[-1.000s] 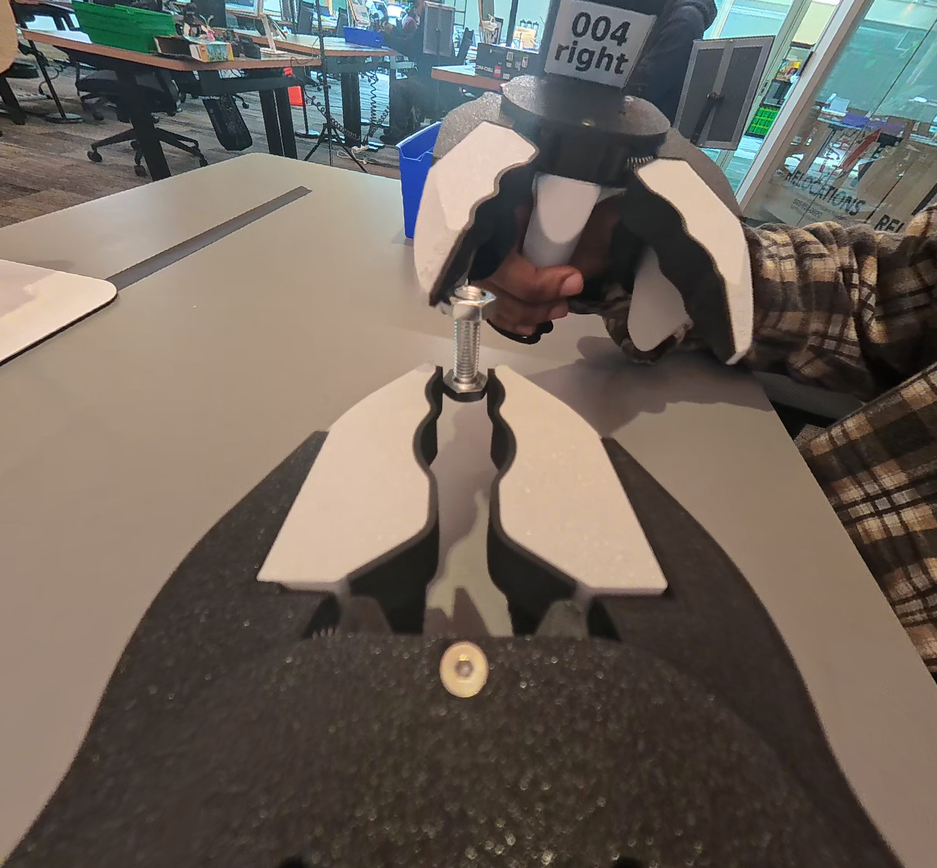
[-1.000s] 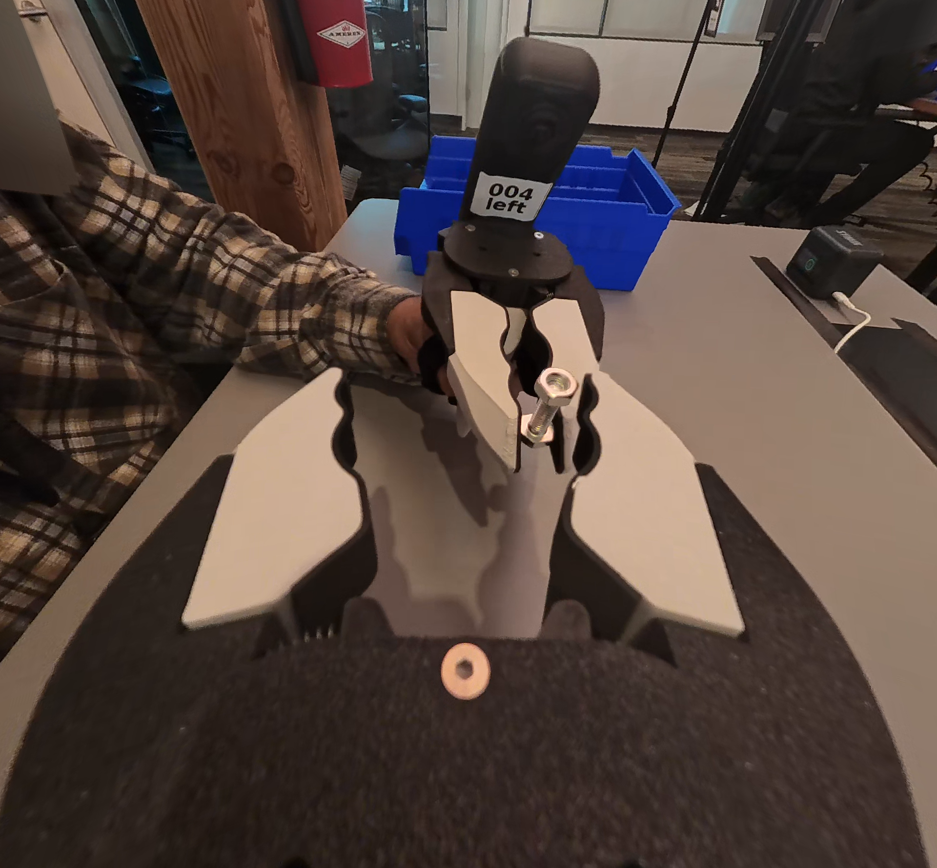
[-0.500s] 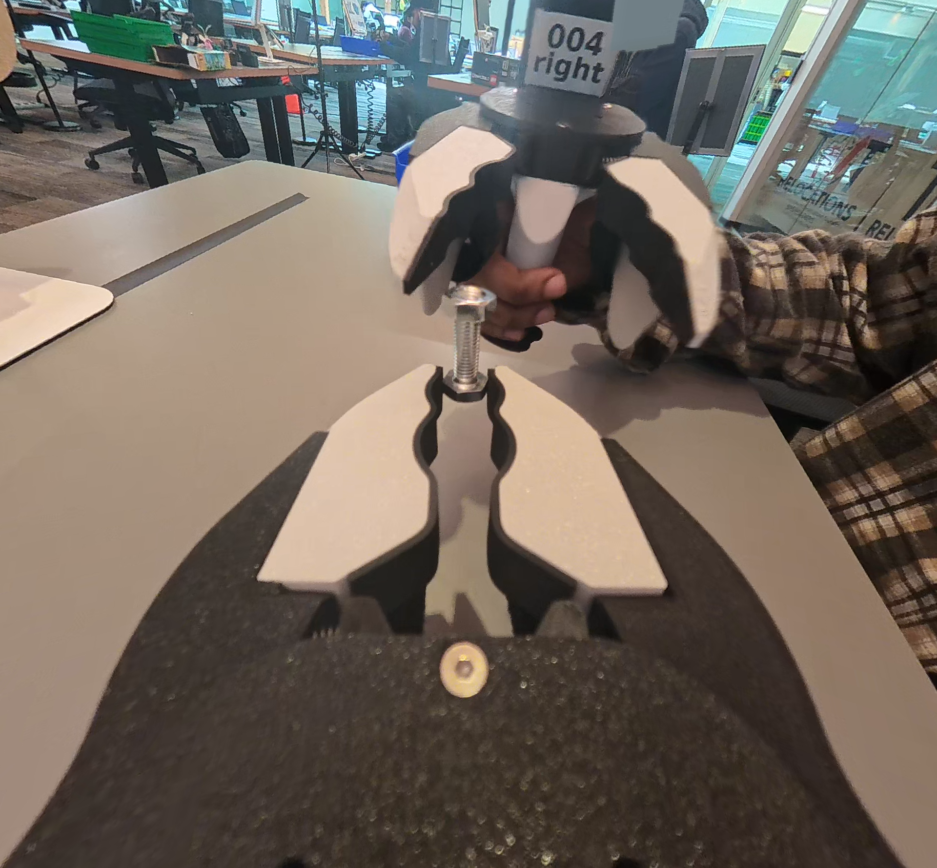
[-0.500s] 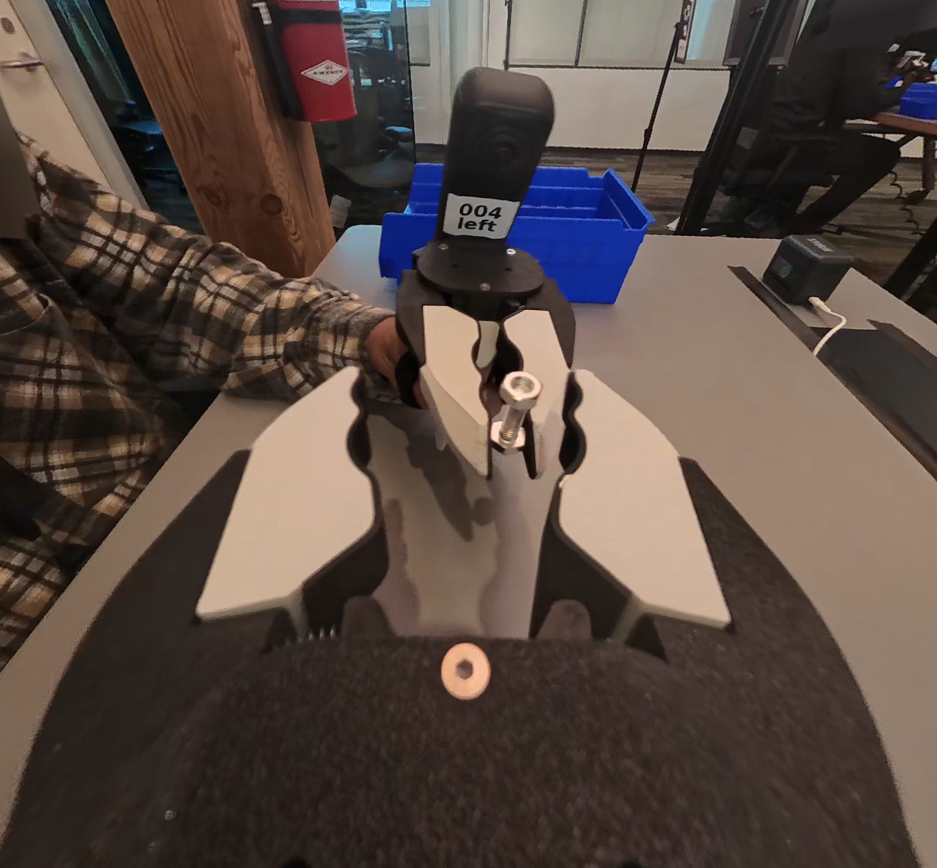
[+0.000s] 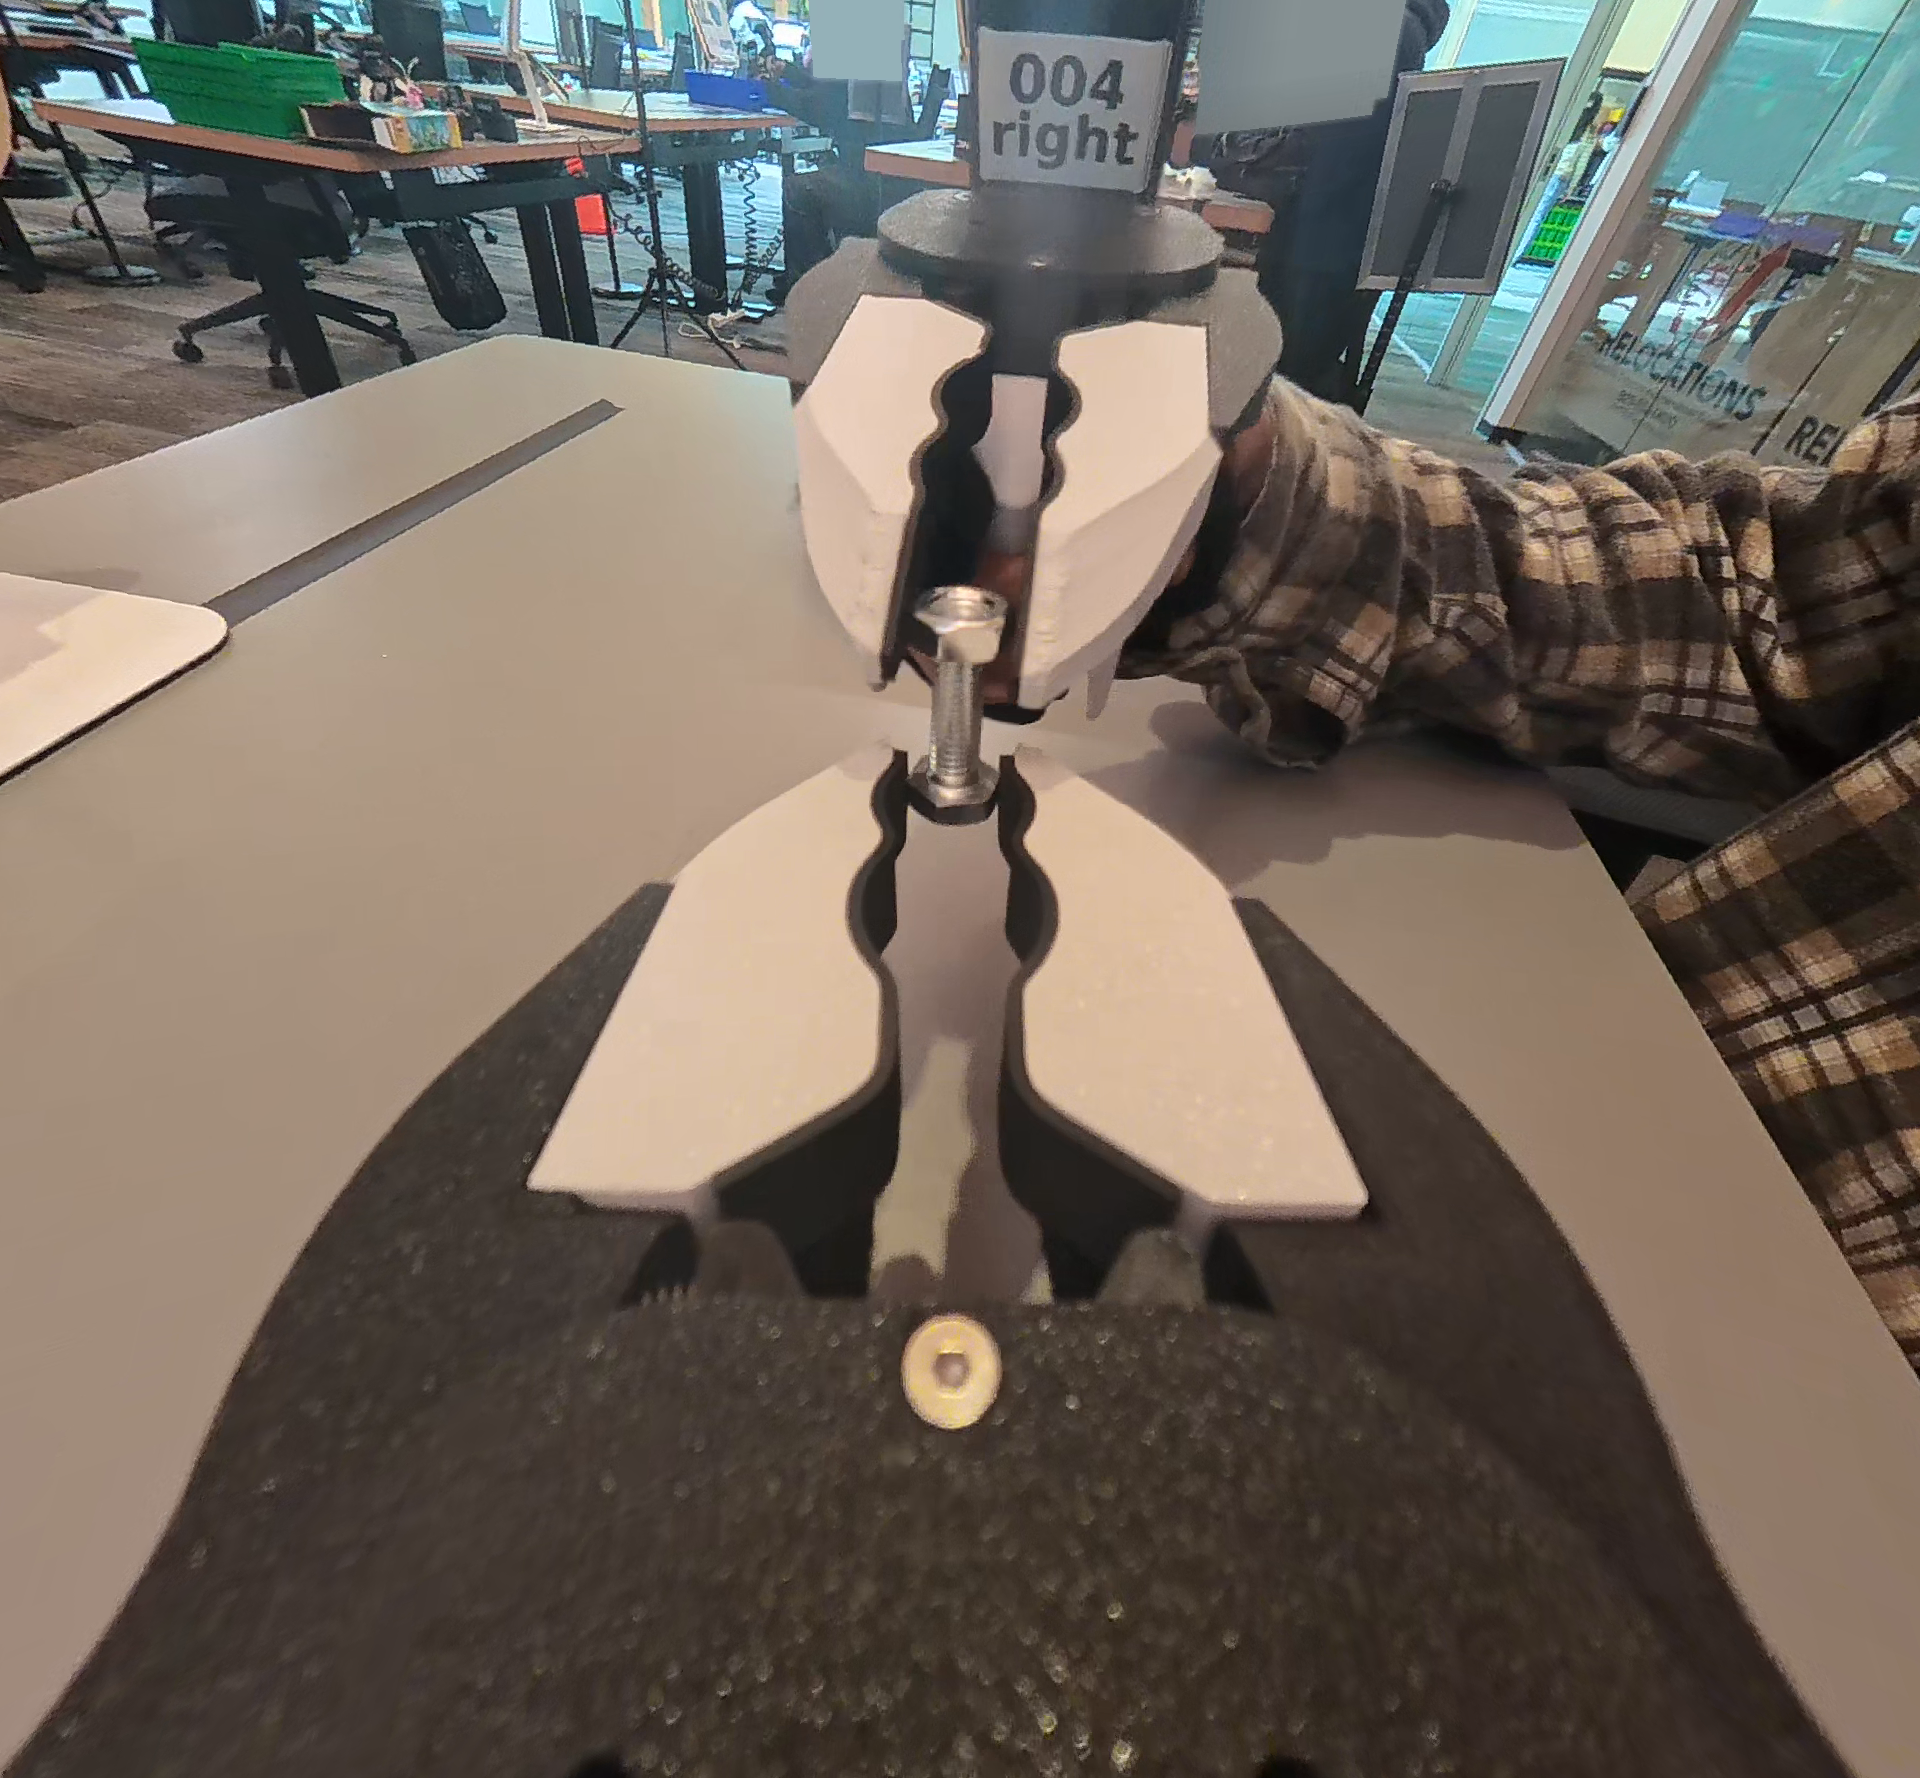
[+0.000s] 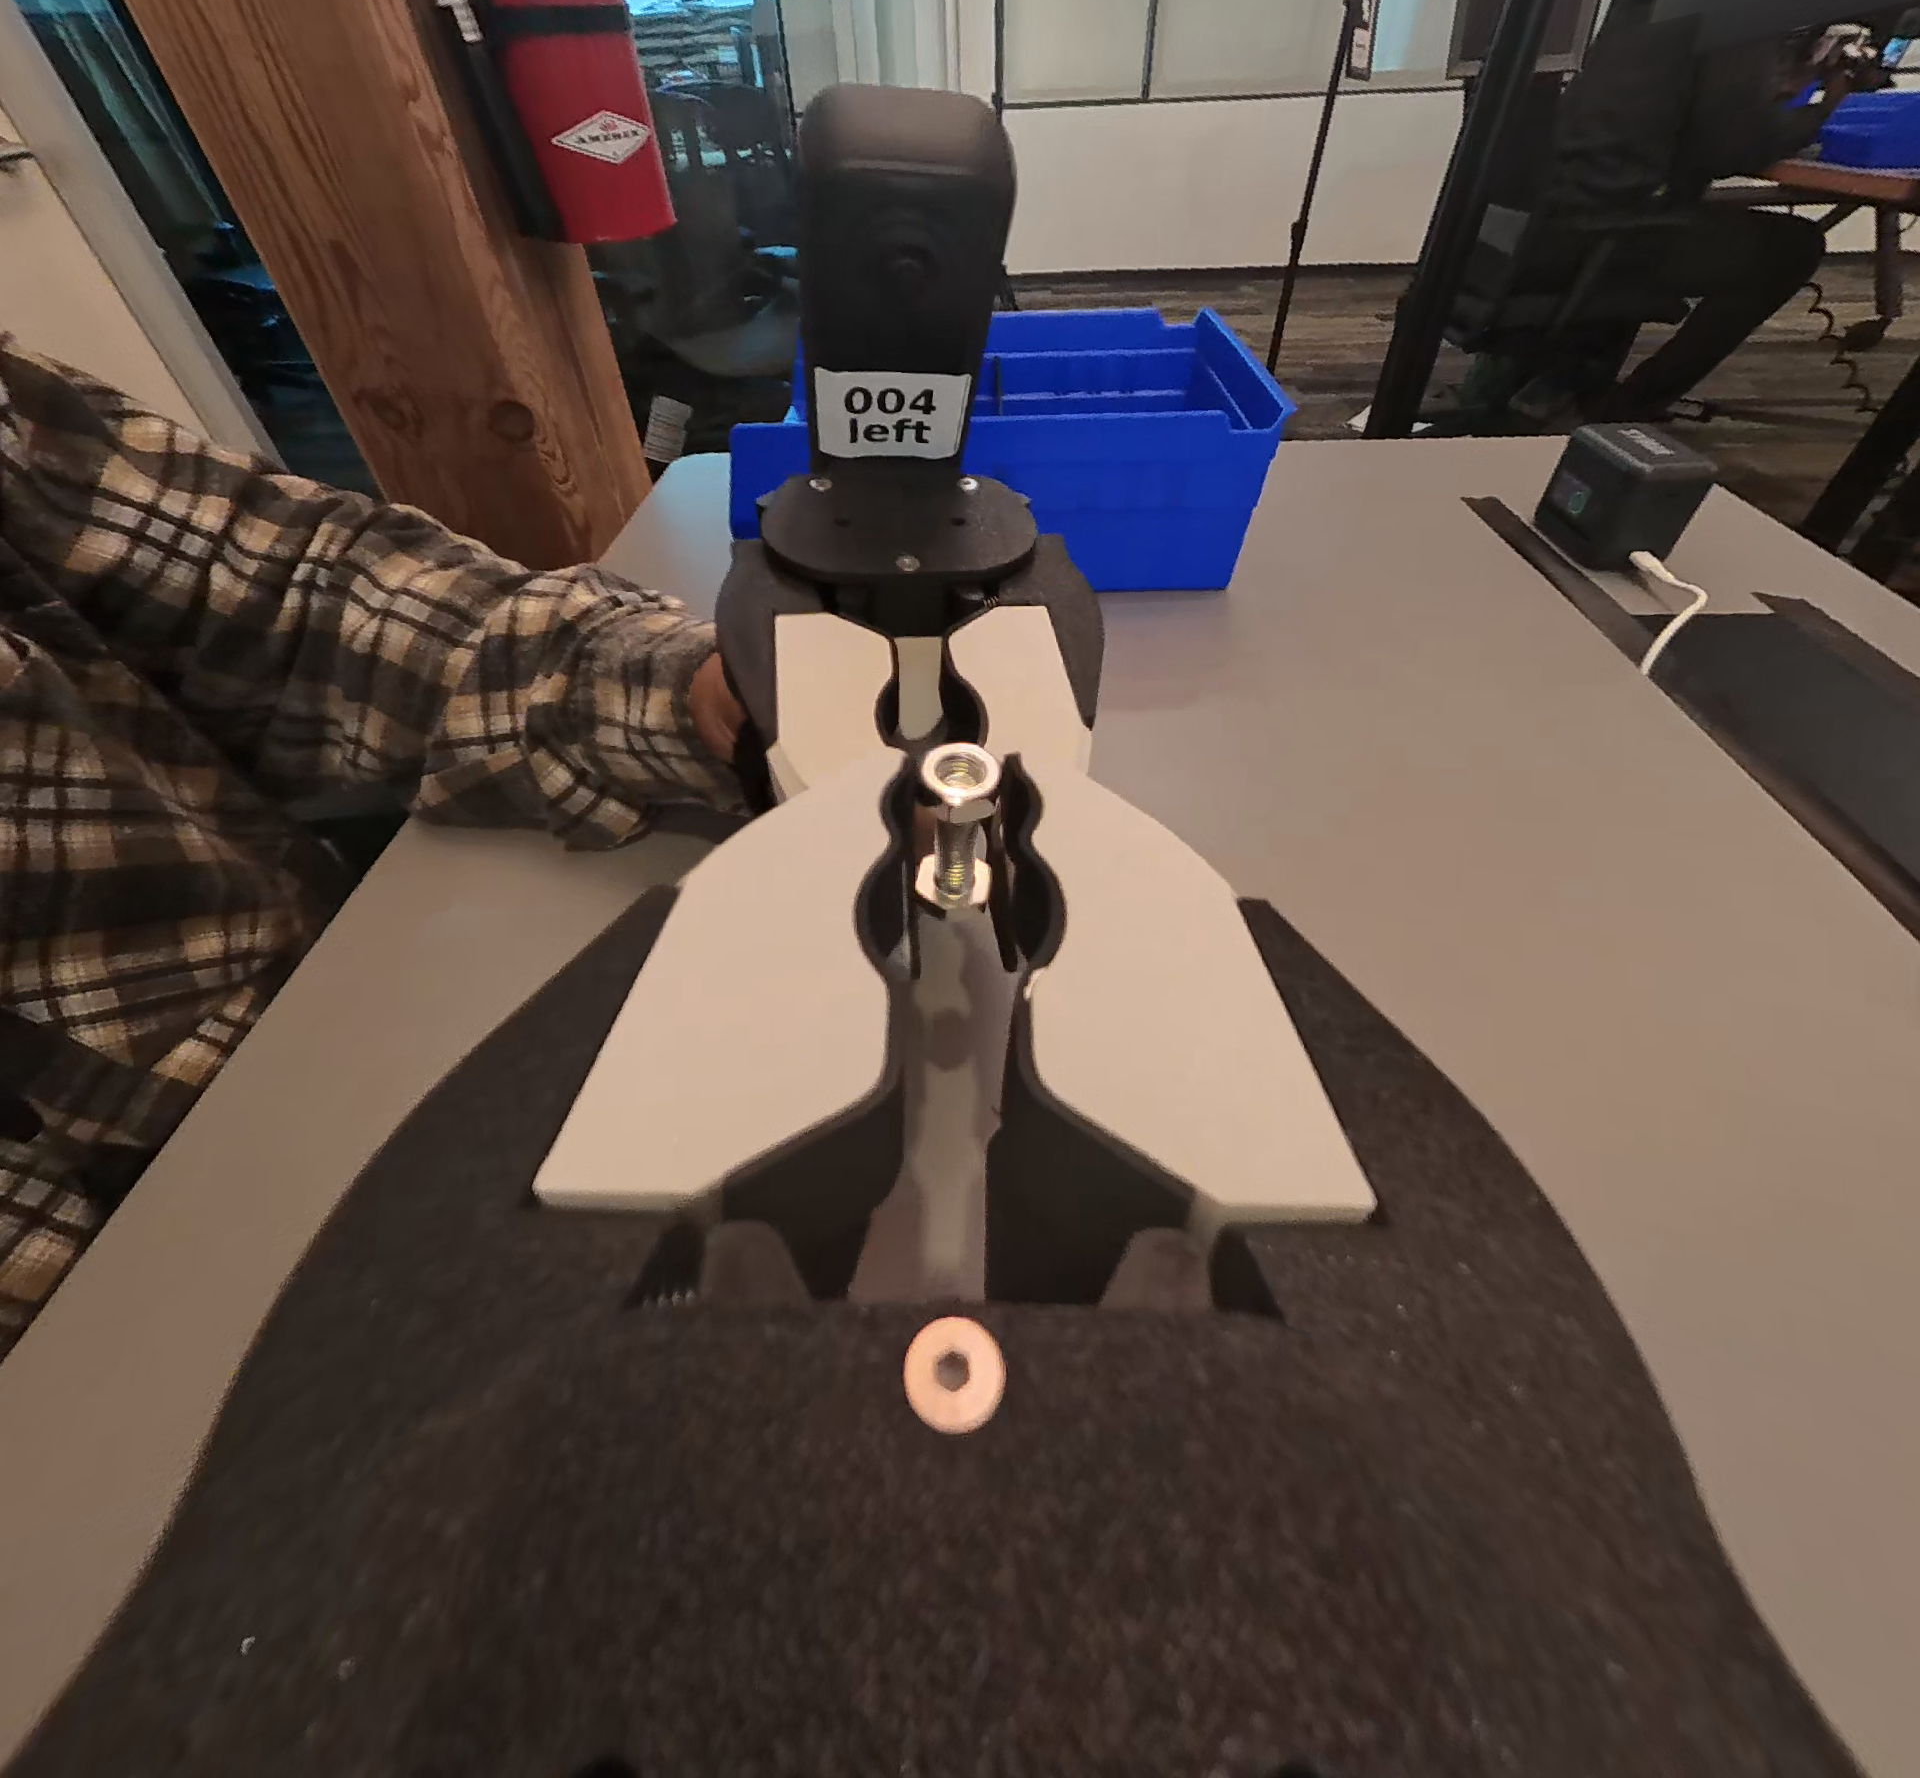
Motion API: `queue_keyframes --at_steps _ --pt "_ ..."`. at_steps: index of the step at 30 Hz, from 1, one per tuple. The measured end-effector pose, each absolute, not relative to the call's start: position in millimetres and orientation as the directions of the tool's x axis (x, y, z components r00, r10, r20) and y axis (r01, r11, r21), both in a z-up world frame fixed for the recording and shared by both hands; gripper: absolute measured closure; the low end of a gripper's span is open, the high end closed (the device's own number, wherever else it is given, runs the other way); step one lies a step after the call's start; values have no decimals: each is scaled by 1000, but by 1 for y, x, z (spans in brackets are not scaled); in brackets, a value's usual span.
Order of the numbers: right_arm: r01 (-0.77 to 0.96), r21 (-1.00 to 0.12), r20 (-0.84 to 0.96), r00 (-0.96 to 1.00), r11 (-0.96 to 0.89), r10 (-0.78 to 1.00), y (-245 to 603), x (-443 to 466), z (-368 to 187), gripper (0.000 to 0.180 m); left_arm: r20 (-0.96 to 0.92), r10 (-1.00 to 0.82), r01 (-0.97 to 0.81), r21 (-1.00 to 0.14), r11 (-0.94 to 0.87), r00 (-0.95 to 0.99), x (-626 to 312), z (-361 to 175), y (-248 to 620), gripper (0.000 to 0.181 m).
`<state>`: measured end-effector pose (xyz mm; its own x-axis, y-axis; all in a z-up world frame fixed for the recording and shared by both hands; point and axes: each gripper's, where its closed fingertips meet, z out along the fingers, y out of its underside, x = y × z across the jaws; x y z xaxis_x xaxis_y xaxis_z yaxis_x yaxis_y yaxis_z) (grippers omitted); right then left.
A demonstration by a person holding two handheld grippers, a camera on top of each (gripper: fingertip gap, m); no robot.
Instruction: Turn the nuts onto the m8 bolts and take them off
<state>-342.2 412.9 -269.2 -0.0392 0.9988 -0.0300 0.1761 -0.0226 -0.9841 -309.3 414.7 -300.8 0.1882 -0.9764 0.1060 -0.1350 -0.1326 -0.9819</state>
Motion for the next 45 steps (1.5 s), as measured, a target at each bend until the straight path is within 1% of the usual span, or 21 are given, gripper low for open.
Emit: queue_keyframes --at_steps 8,13,17,20,23,25,32,40,45 --pt "221 -975 23 129 -6 991 422 -339 -276 165 103 -966 -168 -975 -145 236 -310 -308 421 165" --pt "207 -978 35 150 3 988 421 -339 -276 164 108 -967 -167 -975 -149 231 -309 -307 420 165" --pt "183 -983 14 123 -9 992 417 -340 -274 146 115 -969 -155 -976 -151 219 -309 -305 419 165" --pt "128 -992 -17 57 -24 998 409 -344 -268 129 121 -972 -143 -978 -151 204 -309 -303 417 165" --pt "109 -993 -38 -6 -37 999 399 -348 -268 122 120 -972 -140 -979 -151 203 -309 -302 417 165" --pt "107 -994 -29 -4 -29 1000 397 -347 -268 119 125 -971 -137 -978 -155 204 -310 -302 418 165" --pt "121 -993 -6 17 -8 1000 398 -340 -267 121 135 -969 -126 -978 -163 209 -312 -300 419 165" --pt "130 -991 8 13 6 1000 397 -341 -267 119 132 -970 -126 -979 -160 206 -311 -300 418 165" --pt "130 -991 11 24 7 1000 400 -337 -267 122 133 -970 -126 -979 -161 204 -311 -300 418 165"
